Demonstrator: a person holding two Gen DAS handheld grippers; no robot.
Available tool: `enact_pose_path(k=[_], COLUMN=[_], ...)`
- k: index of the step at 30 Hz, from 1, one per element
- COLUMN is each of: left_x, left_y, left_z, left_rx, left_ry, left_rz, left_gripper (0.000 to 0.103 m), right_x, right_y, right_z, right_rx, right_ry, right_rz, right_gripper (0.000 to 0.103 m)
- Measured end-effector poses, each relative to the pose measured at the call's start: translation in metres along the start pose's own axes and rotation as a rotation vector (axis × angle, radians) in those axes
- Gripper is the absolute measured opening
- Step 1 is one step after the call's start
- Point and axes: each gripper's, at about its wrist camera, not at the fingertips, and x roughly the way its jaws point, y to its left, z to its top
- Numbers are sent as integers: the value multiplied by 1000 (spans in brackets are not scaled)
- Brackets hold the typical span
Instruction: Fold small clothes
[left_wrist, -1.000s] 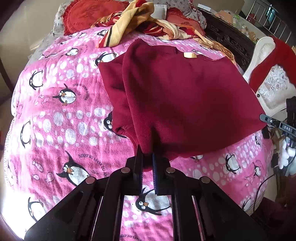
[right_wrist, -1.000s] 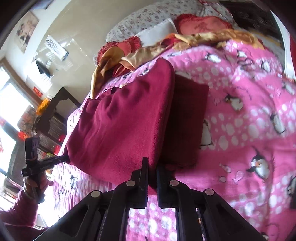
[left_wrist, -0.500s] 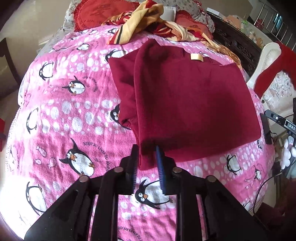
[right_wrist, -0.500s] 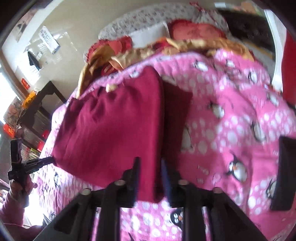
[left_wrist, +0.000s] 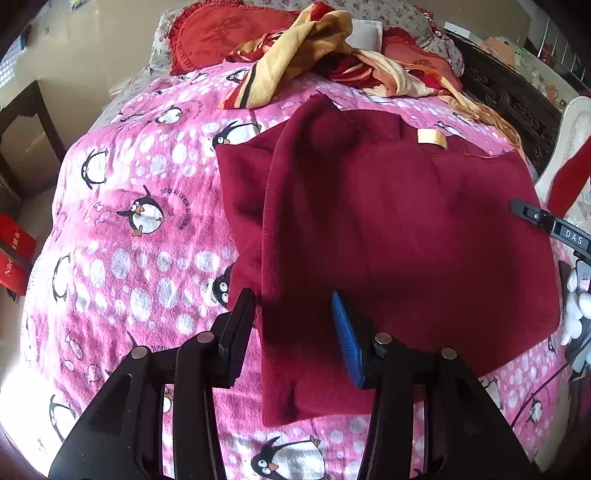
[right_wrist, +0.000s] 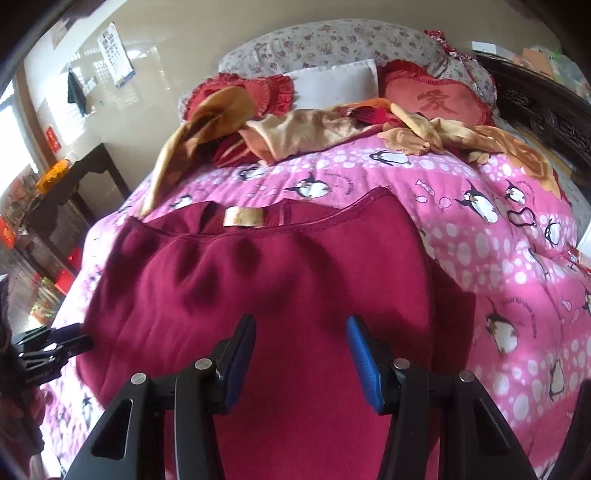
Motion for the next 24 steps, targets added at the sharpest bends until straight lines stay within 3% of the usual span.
enact_pose_path(k=[5, 10, 15, 19, 24], left_x=[13, 19, 20, 16, 9], left_y=[4, 2, 3, 7, 18], left_z=[5, 6, 5, 4, -2], left_rx=[-19, -7, -16, -39, -114], left_ry=[16, 19, 17, 6, -12], left_rz=[3, 13, 7, -9, -47], left_gripper=[43, 43, 44, 44, 44], right_x=[22, 34, 32, 24, 15], right_y=[-27, -25, -26, -9, 39], right_z=[8, 10, 12, 16, 19], right_rx=[92, 52, 56, 33, -48], right_ry=[-12, -38, -20, 3, -36], right_rz=[-32, -44, 2, -24, 94], right_gripper=[44, 45, 53, 54, 54])
